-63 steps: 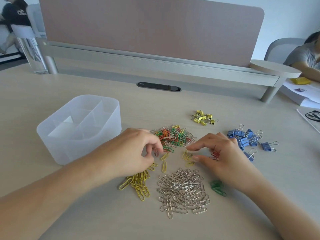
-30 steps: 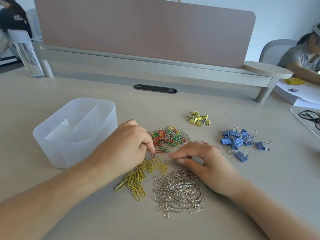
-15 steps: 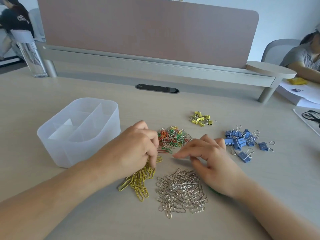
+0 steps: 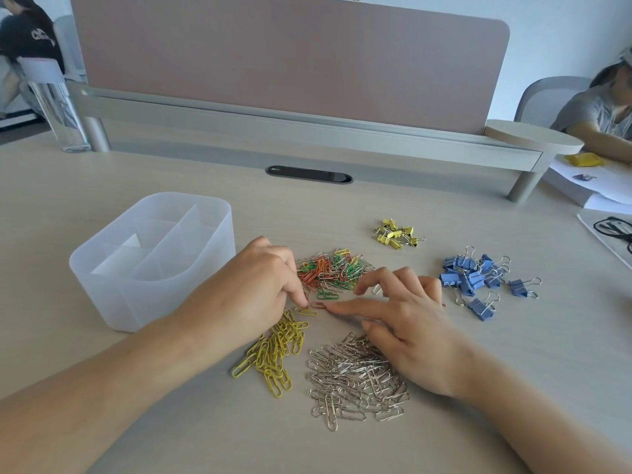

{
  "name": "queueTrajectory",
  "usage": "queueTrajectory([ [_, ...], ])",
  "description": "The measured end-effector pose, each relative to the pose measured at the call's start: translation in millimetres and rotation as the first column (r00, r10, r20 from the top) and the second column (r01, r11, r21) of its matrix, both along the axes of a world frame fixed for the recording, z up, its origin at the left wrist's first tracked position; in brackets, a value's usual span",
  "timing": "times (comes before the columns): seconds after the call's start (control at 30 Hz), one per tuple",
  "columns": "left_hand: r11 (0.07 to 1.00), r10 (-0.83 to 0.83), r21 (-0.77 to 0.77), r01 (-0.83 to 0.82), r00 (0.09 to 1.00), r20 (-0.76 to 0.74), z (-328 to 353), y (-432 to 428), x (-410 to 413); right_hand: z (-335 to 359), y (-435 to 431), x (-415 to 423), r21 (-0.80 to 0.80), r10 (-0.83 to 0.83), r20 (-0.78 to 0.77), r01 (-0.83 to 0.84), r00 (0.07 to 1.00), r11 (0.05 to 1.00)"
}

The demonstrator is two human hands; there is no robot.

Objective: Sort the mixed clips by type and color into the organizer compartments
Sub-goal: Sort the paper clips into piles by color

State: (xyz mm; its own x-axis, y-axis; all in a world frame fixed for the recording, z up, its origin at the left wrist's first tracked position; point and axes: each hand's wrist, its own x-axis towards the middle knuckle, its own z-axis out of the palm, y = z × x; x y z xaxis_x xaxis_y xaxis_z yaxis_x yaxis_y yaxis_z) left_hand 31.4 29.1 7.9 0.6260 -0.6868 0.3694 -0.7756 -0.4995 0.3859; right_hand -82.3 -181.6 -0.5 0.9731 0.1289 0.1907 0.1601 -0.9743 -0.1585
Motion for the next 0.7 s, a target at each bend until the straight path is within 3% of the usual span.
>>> queueTrajectory([
  [0.17,0.997,-0.026,0.075,0.028,0.999,-0.036,-1.6,-0.6,1.7,-0.3,-5.8,0.7,0.062,-0.014,0.121,0.006,0.993,0.998],
  [0.37,0.978,-0.179,0.124,0.167,0.979,0.096,-6.2,-2.7,-2.6,-1.2,-10.5,1.9,0.180,-0.030,0.184,-0.004,0.983,0.984],
  [0.6,0.994,0.085,0.070,-0.084,0.996,-0.015,-4.2,-2.9,3.5,1.6,-1.6,-1.4,0.019,0.094,-0.043,-0.093,0.995,0.995],
  [0.7,0.987,0.139,0.089,-0.136,0.990,-0.031,-1.6,-1.6,4.0,0.4,-6.0,-0.5,0.025,0.078,-0.007,-0.078,0.997,0.997],
])
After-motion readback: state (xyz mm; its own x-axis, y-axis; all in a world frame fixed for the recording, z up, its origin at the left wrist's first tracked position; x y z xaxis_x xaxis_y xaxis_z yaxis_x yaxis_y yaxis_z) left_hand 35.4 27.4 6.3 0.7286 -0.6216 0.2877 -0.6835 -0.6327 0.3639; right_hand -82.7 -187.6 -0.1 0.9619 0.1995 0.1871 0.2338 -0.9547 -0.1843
